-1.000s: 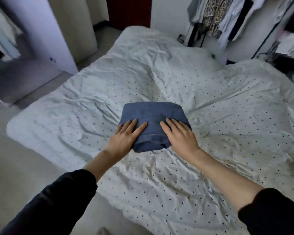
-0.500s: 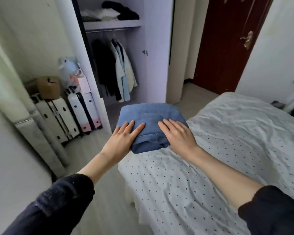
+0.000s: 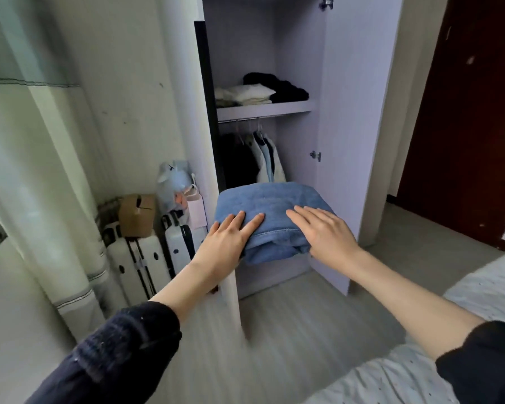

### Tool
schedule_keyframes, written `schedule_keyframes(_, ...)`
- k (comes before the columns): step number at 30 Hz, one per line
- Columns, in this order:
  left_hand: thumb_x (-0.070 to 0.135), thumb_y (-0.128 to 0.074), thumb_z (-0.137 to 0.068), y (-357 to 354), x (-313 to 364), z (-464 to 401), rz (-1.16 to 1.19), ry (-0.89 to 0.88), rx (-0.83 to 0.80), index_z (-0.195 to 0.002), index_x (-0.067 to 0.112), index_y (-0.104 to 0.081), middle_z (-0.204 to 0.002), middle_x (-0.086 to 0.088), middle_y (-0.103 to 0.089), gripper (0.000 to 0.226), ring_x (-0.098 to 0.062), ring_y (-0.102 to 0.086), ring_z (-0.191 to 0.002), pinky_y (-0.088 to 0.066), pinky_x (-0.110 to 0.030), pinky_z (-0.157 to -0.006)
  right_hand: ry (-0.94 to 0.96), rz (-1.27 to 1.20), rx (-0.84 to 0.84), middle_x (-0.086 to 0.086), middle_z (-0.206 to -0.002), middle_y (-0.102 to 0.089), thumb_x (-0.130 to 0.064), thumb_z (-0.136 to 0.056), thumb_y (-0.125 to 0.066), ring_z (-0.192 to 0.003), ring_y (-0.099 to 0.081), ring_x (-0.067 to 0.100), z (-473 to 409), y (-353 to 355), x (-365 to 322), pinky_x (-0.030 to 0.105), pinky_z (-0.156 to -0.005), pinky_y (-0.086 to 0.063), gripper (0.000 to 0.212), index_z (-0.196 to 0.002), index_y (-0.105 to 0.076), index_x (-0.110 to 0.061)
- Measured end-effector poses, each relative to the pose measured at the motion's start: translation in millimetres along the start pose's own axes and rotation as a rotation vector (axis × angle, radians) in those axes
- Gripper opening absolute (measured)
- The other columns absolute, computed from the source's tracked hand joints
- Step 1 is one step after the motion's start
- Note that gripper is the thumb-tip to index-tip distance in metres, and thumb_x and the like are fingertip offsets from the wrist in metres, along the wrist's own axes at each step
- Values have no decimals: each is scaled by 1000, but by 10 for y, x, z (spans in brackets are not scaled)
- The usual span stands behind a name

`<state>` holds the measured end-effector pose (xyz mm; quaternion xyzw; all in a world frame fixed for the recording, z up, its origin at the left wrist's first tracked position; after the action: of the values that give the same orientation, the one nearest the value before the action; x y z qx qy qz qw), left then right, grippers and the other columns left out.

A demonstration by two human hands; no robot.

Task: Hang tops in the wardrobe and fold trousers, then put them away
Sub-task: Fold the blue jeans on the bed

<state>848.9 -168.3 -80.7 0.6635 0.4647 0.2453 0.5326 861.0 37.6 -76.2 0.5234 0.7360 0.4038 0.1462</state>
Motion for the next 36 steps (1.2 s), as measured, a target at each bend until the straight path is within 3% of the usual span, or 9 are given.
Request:
schedule_keyframes(7, 11, -55, -88, -416, -732, -1533, 90, -9, 30, -151, 26, 1, -153, -14, -19, 86, -28, -24, -139, -25, -40, -111, -18, 123, -55, 18, -96, -71, 10, -31, -85, -82, -71, 31, -1218, -820, 760, 40, -68, -59, 73, -102, -69, 2)
schedule_keyframes(9, 9, -57, -87, -685, -862, -1930, 159, -32, 12, -151, 26, 1, -154, -15, -19, 87, -30, -24, -139, -25, -41, -112, -52, 162, -122, 15, -106, -68, 8, -48, -80, -94, -68, 30, -1467, -1130, 997, 38, -79, -56, 69, -115, -63, -1)
schedule_keyframes(11, 8, -58, -87, -915, -1000, -2306, 219, -59, 8, -151, 27, 1, -154, -14, -19, 88, -30, -25, -139, -28, -41, -111, -94, 230, -228, 8, -127, -57, -1, -74, -64, -116, -56, 25, -1704, -1441, 1224, 36, -97, -44, 65, -136, -45, -10)
schedule_keyframes(13, 8, -57, -88, -1134, -1198, -2730, 268, -92, 1, -151, 28, 0, -154, -13, -19, 87, -30, -25, -140, -30, -41, -110, -158, 293, -309, 1, -134, -51, -9, -83, -55, -123, -49, 20, -1962, -1741, 1427, 31, -101, -37, 63, -142, -33, -17)
schedule_keyframes(17, 6, -53, -89, -1372, -1551, -3626, 323, -155, 4, -151, 28, -5, -154, -13, -20, 82, -28, -25, -140, -30, -41, -109, -260, 344, -359, -2, -135, -49, -12, -84, -54, -124, -47, 17, -2499, -2200, 1810, 28, -101, -37, 64, -142, -30, -20)
schedule_keyframes(26, 7, -48, -93, -1692, -1620, -5309, 360, -219, -3, -151, 27, -9, -153, -13, -23, 73, -29, -23, -141, -28, -44, -110, -428, 353, -412, -5, -142, -44, -20, -84, -60, -128, -44, 15, -3200, -2827, 2948, 28, -100, -38, 69, -145, -29, -22)
schedule_keyframes(36, 5, -53, -90, -1775, -2033, -7352, 292, -79, 84, -150, 27, -11, -153, -12, -25, 77, -28, -27, -140, -31, -41, -108, -272, 321, -301, -3, -139, -49, -12, -82, -58, -123, -50, 20, -4649, -3721, 4654, 32, -90, -42, 69, -145, -30, -22)
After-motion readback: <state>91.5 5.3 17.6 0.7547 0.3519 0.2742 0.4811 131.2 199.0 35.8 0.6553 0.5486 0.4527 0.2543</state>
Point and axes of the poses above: each hand's wrist, its own z-axis away from the middle knuckle, its own y-axis out of the back of the hand, x = y × z, the point moved 2 cm from there along -z, towards the middle knuckle
